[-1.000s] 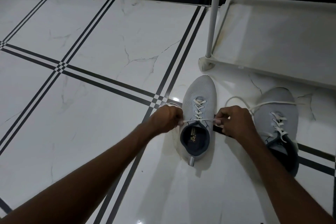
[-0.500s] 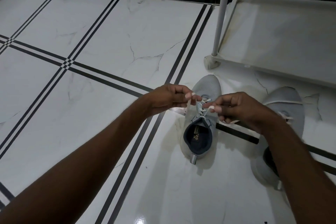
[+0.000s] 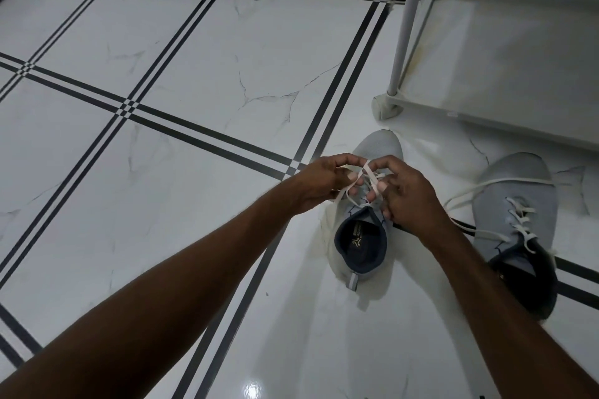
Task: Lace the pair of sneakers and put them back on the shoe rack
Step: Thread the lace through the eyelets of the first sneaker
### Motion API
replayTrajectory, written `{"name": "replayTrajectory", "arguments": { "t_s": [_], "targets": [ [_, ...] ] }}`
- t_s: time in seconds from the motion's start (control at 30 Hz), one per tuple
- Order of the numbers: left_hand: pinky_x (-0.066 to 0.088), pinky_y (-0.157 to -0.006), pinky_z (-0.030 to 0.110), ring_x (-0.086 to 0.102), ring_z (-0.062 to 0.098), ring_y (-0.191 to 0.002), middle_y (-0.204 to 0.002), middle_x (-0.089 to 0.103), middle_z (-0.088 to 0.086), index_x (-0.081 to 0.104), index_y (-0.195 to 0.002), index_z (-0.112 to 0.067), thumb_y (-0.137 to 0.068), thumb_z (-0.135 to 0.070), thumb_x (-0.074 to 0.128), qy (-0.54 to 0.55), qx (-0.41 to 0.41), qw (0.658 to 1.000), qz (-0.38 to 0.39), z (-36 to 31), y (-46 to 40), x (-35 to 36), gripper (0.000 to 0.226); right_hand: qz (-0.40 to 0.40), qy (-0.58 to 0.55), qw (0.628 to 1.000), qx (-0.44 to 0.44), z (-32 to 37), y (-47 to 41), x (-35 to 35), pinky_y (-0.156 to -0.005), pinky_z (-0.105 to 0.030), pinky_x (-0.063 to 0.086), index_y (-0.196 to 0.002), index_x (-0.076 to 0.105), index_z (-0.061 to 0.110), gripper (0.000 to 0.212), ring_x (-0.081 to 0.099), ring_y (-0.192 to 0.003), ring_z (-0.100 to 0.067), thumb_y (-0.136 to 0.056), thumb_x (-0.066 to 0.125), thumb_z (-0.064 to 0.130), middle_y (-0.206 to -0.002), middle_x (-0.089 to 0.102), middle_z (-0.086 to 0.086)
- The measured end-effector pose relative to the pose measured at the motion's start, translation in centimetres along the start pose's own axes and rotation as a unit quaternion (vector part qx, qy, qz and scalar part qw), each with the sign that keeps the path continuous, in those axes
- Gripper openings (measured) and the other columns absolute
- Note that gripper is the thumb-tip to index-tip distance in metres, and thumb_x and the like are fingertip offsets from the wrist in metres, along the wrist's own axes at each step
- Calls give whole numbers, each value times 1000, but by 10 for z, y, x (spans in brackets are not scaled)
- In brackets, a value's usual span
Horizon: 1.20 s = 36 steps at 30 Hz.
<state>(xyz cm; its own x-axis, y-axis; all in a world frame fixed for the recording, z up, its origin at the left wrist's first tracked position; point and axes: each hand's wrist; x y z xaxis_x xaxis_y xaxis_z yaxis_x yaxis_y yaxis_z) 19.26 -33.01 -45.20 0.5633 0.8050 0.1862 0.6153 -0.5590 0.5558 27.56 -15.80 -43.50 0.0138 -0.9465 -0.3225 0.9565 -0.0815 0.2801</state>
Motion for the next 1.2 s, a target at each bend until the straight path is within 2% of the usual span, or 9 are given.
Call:
{"name": "replayTrajectory", "arguments": {
  "t_s": [0.2, 0.37, 0.47, 0.57, 0.7, 0.8, 0.93, 1.07, 1.2],
  "targets": [
    [54, -67, 27, 67, 15, -65, -81, 71, 9, 66, -107, -4, -92, 0, 64, 3, -19, 998, -55, 10, -7, 9, 16, -21, 20, 999, -14, 1, 2, 6, -41, -17, 45, -105, 62, 28, 27, 61, -46, -7, -94, 53, 5, -69, 71, -3],
    [56, -73, 25, 66, 14, -68, -81, 69, 11, 73, -79, -11, -98, -4, 56, 73, -67, 995, 0, 10, -4, 9, 26, -19, -35, 999, 8, 1, 1, 1, -37, -16, 40, -104, 65, 21, 22, 53, -36, -5, -93, 56, 4, -72, 71, -14],
    [54, -78, 26, 65, 13, -72, -84, 69, 6, 73, -88, -10, -97, -16, 62, 84, -86, 992, 30, 4, -1, 7, 15, 3, -70, 997, 21, 1, 1, -2, -37, -16, 40, -108, 63, 17, 22, 53, -39, -3, -95, 55, 2, -76, 71, -16],
    [51, -66, 20, 59, 11, -66, -81, 63, 9, 70, -98, -5, -90, -20, 69, 74, -73, 995, 9, 6, -3, 15, 17, 45, -89, 994, 44, -4, -1, -2, -42, -20, 42, -112, 58, 21, 24, 54, -46, -8, -95, 55, 4, -81, 71, -13],
    [50, -62, 19, 56, 9, -60, -73, 60, 1, 67, -104, -8, -97, -14, 59, 99, -58, 993, 31, 6, -1, 16, 11, 34, -167, 978, 123, -19, -5, -4, -45, -23, 40, -110, 55, 17, 20, 48, -47, -12, -94, 59, 6, -77, 71, -8],
    [49, -65, 21, 55, 10, -61, -72, 58, 3, 67, -103, -8, -100, -12, 54, -21, -21, 999, 43, 1, 2, 11, 14, 13, -196, 969, 147, -22, -6, -6, -42, -20, 39, -102, 58, 14, 16, 45, -41, -9, -91, 63, 4, -62, 69, 0],
    [53, -65, 21, 64, 12, -63, -74, 70, 13, 75, -96, -5, -92, -11, 68, -195, 63, 979, -5, -10, 3, 7, 10, 18, -184, 971, 148, -22, -9, -6, -44, -22, 40, -96, 63, 12, 8, 45, -44, -13, -90, 63, 6, -48, 60, 5],
    [53, -65, 19, 69, 7, -67, -75, 77, 2, 80, -85, -12, -79, -17, 81, -384, 147, 907, -88, -10, 1, 12, 7, 28, -206, 967, 146, -23, -12, -7, -44, -23, 41, -101, 67, 7, 14, 47, -47, -13, -96, 54, 7, -58, 68, -1],
    [46, -56, 26, 65, 14, -62, -69, 74, -2, 77, -75, -19, -72, -23, 70, -486, 220, 835, -133, -1, -2, 27, 9, 34, -212, 964, 160, -25, -13, -9, -43, -23, 40, -104, 70, 7, 22, 48, -46, -13, -98, 48, 6, -64, 70, -6]
  ]
}}
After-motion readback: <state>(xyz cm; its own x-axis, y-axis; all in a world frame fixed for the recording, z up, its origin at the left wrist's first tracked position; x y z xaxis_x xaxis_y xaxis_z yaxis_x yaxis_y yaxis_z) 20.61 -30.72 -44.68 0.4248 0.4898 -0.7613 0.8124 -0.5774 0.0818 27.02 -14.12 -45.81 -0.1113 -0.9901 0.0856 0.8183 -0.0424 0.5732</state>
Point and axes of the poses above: each hand's wrist, its own y-axis away from the middle knuckle, its own x-axis out of the palm, z = x × y
